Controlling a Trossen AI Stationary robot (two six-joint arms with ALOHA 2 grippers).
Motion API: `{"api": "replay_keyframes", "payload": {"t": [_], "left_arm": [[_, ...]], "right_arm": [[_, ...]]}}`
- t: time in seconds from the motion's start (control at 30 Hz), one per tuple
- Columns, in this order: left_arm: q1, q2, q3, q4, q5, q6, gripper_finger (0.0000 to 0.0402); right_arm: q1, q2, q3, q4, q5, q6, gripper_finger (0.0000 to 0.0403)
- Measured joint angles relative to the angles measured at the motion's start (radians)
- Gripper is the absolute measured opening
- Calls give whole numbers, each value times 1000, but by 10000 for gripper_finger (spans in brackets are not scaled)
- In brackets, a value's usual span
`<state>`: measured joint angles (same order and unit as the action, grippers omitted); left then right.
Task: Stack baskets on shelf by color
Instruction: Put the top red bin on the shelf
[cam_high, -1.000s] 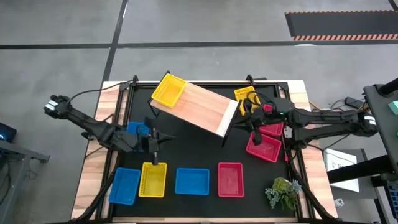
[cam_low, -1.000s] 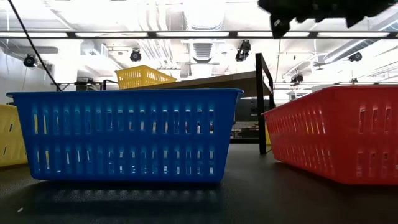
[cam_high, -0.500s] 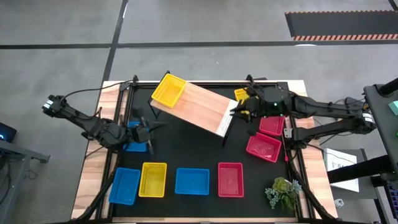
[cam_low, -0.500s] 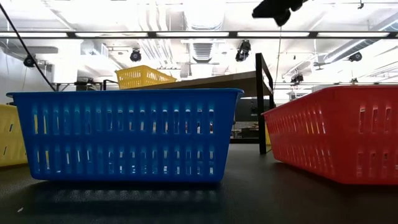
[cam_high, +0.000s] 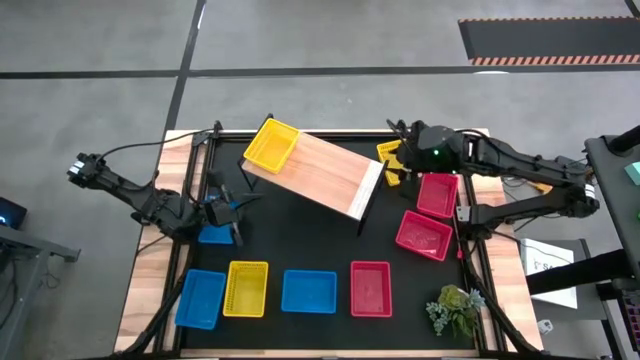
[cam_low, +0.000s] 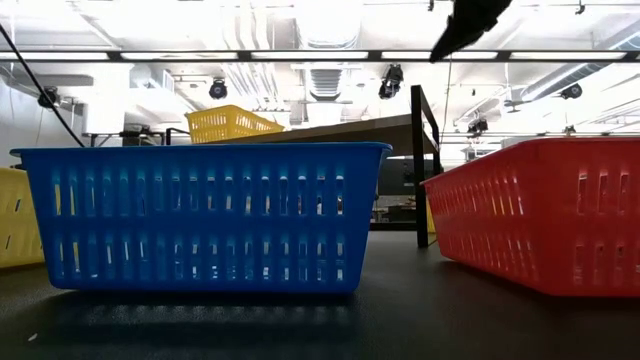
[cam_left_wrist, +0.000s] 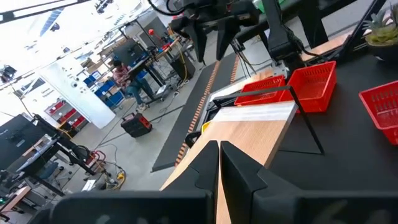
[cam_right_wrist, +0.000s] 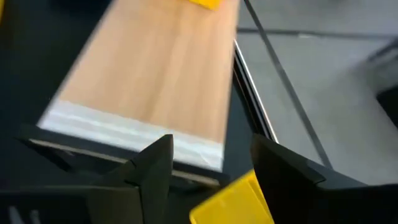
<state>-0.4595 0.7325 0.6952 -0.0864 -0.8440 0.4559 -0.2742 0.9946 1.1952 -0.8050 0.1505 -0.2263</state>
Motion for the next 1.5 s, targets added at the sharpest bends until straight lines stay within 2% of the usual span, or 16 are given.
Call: {"api": "replay_keyframes", "payload": {"t": [0.17,0.37,0.47,0.7,0.9,1.03,1.13,1.27,1.37,1.5], "left_arm": [[0,11,0,0,0,7,0],[0,20,0,-1,0,23,0],[0,19,0,0,0,23,0],[0,21,0,-1,0,23,0],[0,20,0,0,0,24,0],[0,20,0,1,0,24,0],[0,20,0,0,0,24,0],[0,20,0,-4,0,26,0],[0,20,0,-7,0,41,0],[0,19,-3,-6,1,53,0]], "right_arm": [[-69,5,-21,-74,1,5,205],[-86,5,-45,-170,0,38,205],[-86,5,-45,-276,-11,158,205],[-75,5,-45,-507,-147,422,205],[-72,16,-47,-535,-79,779,205],[-71,44,-73,-537,-121,963,205],[-70,73,-111,-542,-145,967,205],[-66,101,-161,-590,-222,735,205],[-57,109,-201,-593,-214,625,203],[-57,104,-252,-570,-201,570,194]]}}
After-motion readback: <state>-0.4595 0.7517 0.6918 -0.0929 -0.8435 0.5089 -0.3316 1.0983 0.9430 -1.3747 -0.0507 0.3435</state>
